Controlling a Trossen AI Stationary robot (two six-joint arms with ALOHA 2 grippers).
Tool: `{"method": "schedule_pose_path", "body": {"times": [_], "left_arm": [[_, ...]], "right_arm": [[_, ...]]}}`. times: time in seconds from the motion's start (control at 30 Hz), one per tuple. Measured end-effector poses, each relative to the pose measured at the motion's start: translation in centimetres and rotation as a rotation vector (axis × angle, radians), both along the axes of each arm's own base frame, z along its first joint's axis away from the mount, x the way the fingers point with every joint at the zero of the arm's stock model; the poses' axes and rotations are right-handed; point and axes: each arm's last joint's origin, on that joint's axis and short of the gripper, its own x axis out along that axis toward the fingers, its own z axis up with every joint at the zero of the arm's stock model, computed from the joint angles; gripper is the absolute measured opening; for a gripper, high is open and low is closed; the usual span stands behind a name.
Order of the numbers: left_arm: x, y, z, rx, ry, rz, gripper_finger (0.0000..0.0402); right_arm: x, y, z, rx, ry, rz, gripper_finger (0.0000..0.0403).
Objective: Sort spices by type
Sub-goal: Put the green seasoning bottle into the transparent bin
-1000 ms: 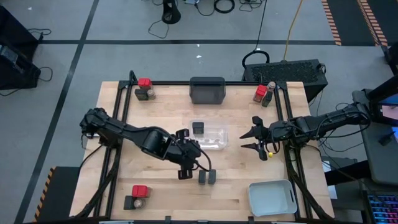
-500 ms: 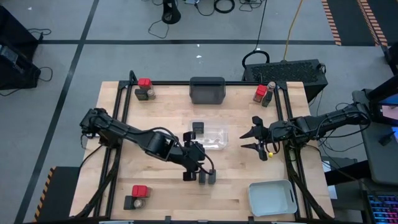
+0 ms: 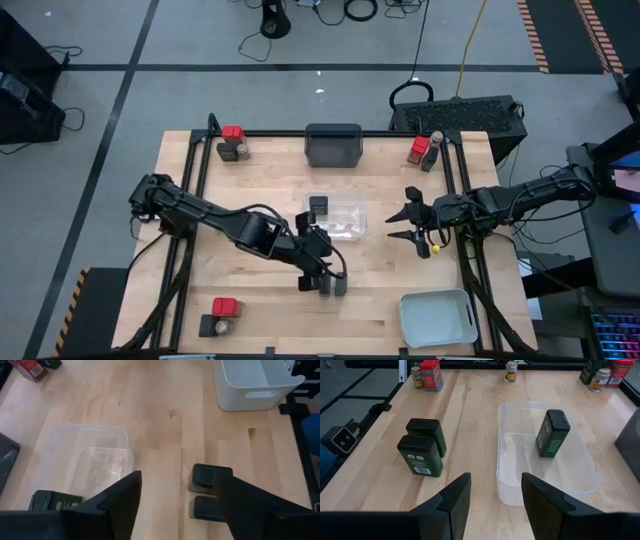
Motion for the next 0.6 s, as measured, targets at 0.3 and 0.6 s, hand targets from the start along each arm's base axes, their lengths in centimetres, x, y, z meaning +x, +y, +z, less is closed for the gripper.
{"method": "schedule_pose_path", "body": {"times": [0.3,0.6], "left_arm": [[1.4,-0.5,-2.6,0.033,0.058,-0.049,0.0322],[2.0,-1.3,-3.7,0.006,0.077,-0.091,0.0325]], "right_arm": [[0.0,0.0,0.0,-0.014,0.000,0.007,0.0157],[0.0,0.0,0.0,-0.017,0.000,0.008,0.0157]]}}
